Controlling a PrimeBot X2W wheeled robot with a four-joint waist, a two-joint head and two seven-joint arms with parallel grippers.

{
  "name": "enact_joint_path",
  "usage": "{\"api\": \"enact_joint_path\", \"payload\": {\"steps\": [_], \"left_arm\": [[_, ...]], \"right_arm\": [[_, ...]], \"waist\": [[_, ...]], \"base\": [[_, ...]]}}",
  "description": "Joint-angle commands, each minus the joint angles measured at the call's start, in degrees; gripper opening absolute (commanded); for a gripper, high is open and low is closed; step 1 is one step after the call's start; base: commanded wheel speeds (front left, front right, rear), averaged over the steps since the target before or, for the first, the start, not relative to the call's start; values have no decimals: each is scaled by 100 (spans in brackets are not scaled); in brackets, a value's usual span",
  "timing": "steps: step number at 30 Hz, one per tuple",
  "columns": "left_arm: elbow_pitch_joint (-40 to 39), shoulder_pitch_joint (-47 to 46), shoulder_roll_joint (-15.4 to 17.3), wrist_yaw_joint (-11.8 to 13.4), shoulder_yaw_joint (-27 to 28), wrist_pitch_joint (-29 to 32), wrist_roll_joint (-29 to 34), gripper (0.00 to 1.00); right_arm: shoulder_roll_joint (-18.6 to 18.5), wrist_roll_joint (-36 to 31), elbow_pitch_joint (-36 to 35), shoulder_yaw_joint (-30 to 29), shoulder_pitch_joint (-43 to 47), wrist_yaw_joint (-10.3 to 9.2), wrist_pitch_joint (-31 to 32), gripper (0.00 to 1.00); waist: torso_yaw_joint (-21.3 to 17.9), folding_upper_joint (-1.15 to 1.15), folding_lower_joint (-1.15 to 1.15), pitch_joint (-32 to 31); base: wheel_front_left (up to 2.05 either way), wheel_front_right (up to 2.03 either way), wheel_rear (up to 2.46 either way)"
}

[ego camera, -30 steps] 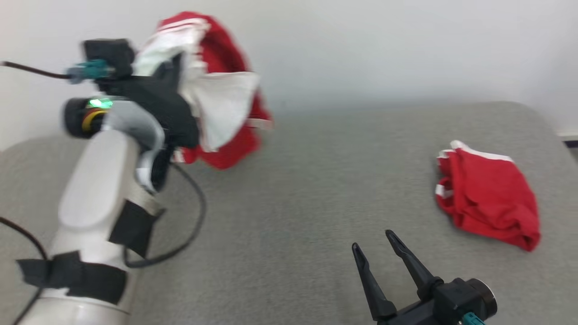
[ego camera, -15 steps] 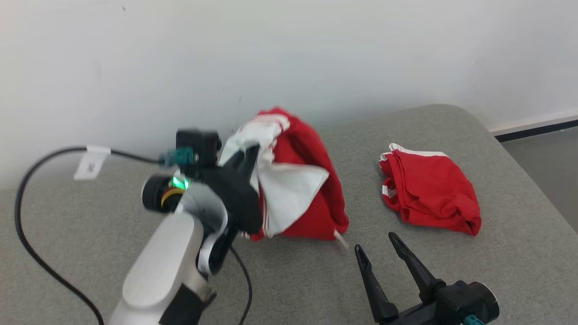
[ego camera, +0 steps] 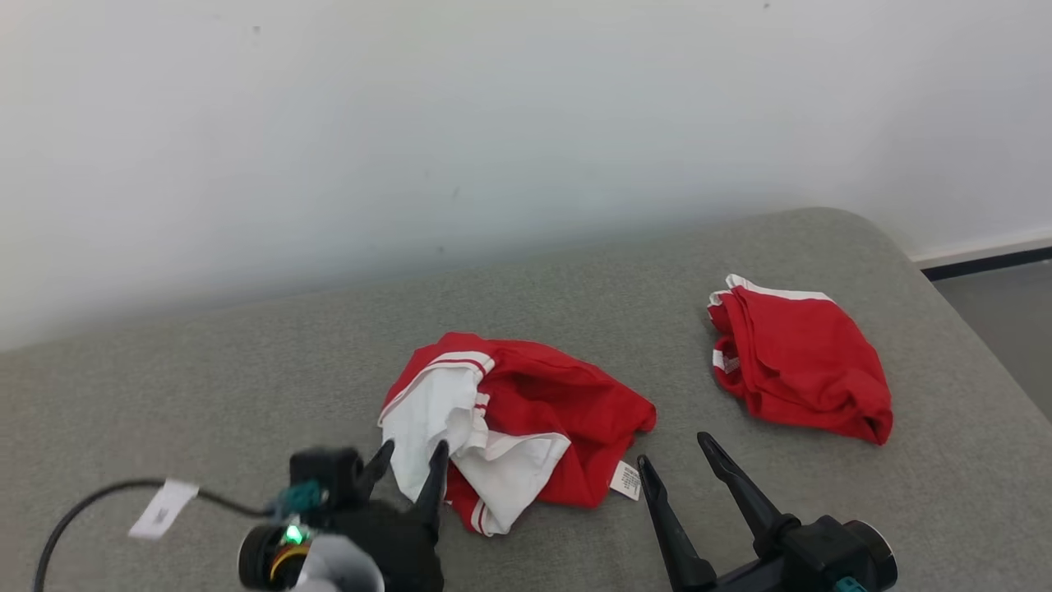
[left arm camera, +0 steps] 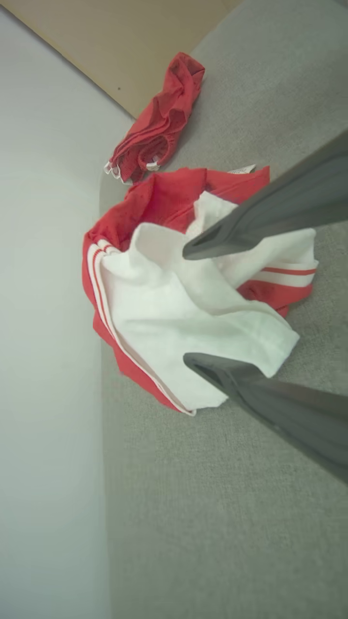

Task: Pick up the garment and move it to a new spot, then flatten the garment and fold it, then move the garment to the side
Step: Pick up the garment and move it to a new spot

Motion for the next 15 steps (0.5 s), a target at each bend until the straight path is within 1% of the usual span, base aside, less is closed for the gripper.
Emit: {"api": "enact_joint_path", "payload": {"steps": [1,2,4,6,8,10,12,15], "left_arm": [[-104,238,47,65,104,-258,-34,100],[-104,238,47,65,104,-258,-34,100],[-250,512,45,118,208,-535,-107,100],[-451,754,33,16,270,-765,-241,100],[-737,945,103,37,424,-1115,-249,100],[-1037,1200,140,67,555,-1325,-235,100],[-1337,1434,176,107,699,-1429,-146,100],[-1848,1826,171,274,938,-1483,69,100]], "right_arm": [[5,27,1,-7,47,-12,-24,100],[5,27,1,-7,47,-12,-24,100],[5,30,-17,-53,119,-12,-29,100],[9,8,-42,-134,162,-12,-36,100],[11,-14,-29,-221,200,-12,-50,100],[15,66,19,-376,247,-12,-84,100],[24,101,102,-552,280,-12,-126,100],[36,102,283,-808,263,-12,-203,100]], "waist": [[146,0,0,-59],[146,0,0,-59],[266,0,0,-92],[393,0,0,-119],[515,0,0,-149],[637,0,0,-184],[737,0,0,-220],[831,0,0,-270]], "base": [[0,0,0],[0,0,0],[0,0,0],[0,0,0],[0,0,0],[0,0,0],[0,0,0],[0,0,0]]}}
